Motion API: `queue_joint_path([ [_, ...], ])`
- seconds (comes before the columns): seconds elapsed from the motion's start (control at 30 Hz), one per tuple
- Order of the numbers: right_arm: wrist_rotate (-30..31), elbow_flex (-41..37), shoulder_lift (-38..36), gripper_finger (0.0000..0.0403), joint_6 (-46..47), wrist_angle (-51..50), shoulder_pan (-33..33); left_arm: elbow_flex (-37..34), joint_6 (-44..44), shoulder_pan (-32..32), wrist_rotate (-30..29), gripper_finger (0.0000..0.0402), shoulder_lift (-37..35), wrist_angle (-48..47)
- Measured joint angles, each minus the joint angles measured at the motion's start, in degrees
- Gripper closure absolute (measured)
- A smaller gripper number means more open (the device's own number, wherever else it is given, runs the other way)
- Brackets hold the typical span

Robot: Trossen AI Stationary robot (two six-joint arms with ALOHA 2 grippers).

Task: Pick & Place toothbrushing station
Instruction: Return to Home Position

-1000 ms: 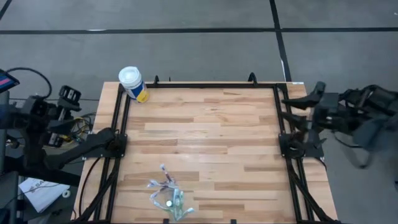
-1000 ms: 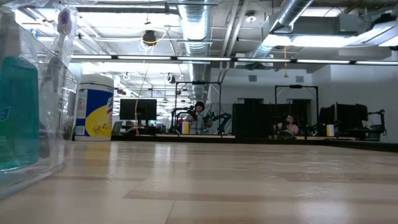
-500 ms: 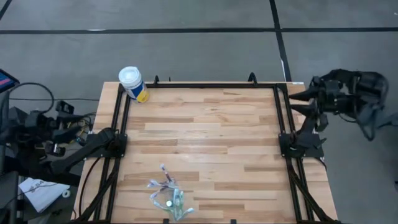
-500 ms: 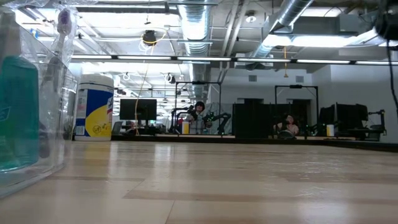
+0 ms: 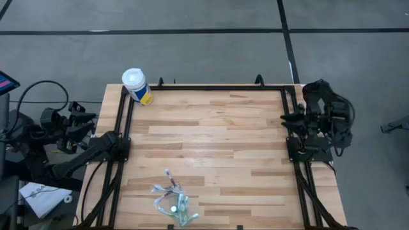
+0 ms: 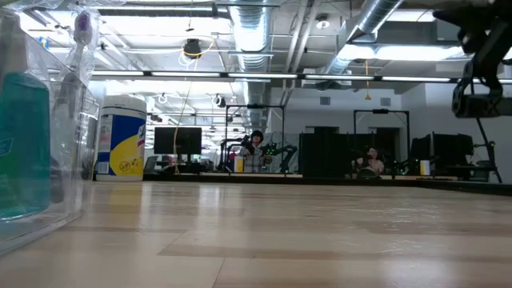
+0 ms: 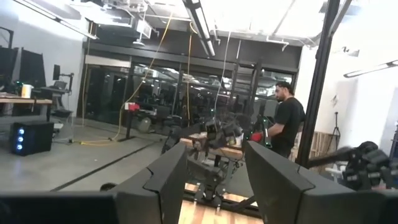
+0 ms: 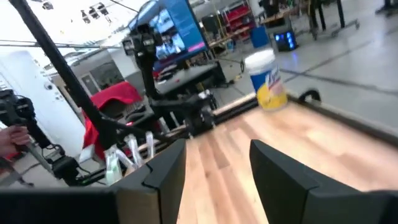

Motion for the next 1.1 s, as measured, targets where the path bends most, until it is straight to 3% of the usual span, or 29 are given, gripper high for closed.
queue_joint_path([
  [0.17,0.11,-9.31,-4.55,0.0235,-0.78,10.07,1.08,-3.59,-0.31,0.0,0.03,0.0243,0.0,4.04],
  [0.27,0.08,-12.76,-4.13,0.0236,-7.52,20.0,0.29,-6.44,-1.03,0.0,0.04,0.0243,0.02,5.85],
  [0.37,0.19,-12.96,-2.6,0.0236,-16.08,27.13,-2.14,-9.39,-2.2,0.0,0.05,0.0243,0.04,8.39],
  [0.47,0.11,-12.75,-2.2,0.0234,-19.92,27.39,-5.65,-11.55,-2.58,0.0,0.06,0.0243,0.07,10.02],
  [0.63,0.09,-9.72,-2.81,0.0236,-22.75,22.8,-11.69,-13.63,-2.63,0.0,0.11,0.0243,0.07,12.82],
  [0.83,0.13,1.32,-2.85,0.0235,-29.73,14.67,-16.28,-14.59,-2.64,0.0,0.2,0.0243,0.07,13.33],
  [0.97,0.15,7.01,-2.78,0.0234,-36.52,15.83,-15.4,-14.66,-2.65,0.0,0.2,0.0243,0.09,13.59],
  [1.1,-2.63,9.26,-2.16,0.0236,-47.72,25.22,-10.08,-14.66,-2.62,0.0,0.18,0.0243,0.09,13.94],
])
